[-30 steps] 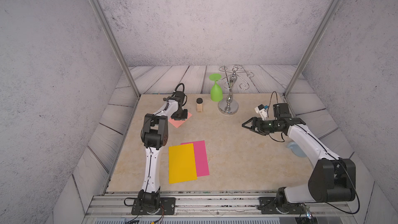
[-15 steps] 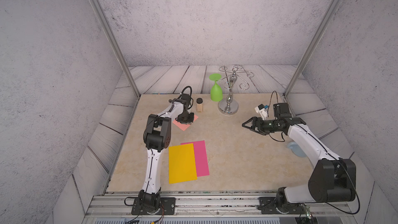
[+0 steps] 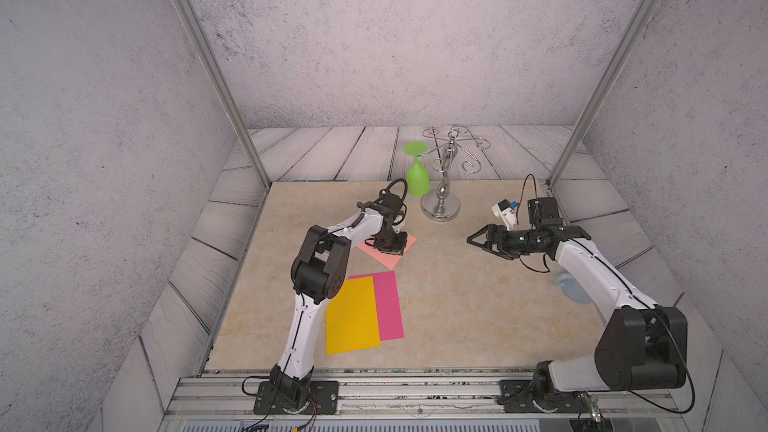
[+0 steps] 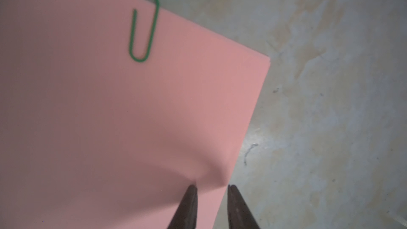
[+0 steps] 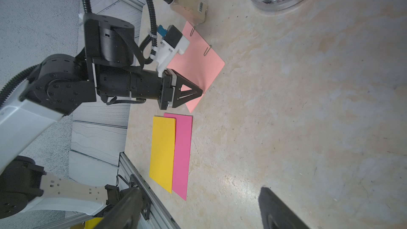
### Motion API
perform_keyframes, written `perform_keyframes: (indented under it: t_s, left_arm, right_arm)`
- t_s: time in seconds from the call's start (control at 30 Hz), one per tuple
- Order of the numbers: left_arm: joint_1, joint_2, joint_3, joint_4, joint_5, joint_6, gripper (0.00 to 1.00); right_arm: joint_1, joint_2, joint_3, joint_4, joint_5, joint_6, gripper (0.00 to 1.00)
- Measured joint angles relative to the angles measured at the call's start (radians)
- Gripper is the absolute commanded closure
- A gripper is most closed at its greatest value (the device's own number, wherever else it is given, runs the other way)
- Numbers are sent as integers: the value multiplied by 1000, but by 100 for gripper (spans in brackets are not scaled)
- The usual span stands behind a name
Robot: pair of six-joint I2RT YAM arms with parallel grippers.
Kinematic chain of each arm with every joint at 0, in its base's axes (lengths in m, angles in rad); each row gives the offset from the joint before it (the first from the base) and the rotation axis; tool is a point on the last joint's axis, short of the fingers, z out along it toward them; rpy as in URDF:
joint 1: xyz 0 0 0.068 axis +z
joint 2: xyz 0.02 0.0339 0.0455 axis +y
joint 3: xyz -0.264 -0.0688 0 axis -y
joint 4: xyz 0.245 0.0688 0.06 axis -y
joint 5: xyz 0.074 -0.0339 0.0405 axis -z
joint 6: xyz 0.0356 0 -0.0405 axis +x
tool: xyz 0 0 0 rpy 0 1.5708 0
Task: Unclip the paperclips from the documents
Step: Move the document to the center of the board.
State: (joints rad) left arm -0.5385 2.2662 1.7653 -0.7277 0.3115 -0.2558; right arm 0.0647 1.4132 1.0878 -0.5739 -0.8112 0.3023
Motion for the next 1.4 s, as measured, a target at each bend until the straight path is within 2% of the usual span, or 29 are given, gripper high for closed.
perform_keyframes:
  t_s: [0.17, 0.37, 0.57, 0.67, 0.8, 0.93, 1.07, 1.17, 1.27, 1.4]
  left_arm:
    - [-73, 37, 56, -5, 40, -16, 72]
    - [-153, 42, 60, -10, 85, -22, 73]
    - [-226, 4, -13, 0, 131, -21, 73]
    - [-246, -32, -74, -15, 162, -10, 69]
    - [-258, -95, -155, -34, 172, 11, 52]
    - [-260, -187, -224, -44, 163, 8, 46]
    - [-255, -299, -237, -27, 113, 1, 49]
    - [-236, -349, -229, -15, 31, -19, 53]
    - [-210, -328, -202, -18, -66, -27, 55]
    - [-190, -230, -149, -26, -181, -26, 56]
  right_arm:
    - [0, 0, 0, -2, 0, 0, 16]
    - [0, -1, 0, -12, 1, -4, 16]
    - [0, -34, 6, -42, 18, -21, 16]
    - [0, -63, 7, -54, 48, -28, 15]
    - [0, -113, 7, -55, 89, -26, 15]
    - [0, -139, 0, -44, 127, -22, 15]
    - [-2, -140, -18, -34, 150, -14, 16]
    - [-2, -140, -28, -31, 155, -6, 15]
    - [-2, -140, -33, -22, 156, 0, 15]
    - [-2, -140, -34, -20, 156, 0, 15]
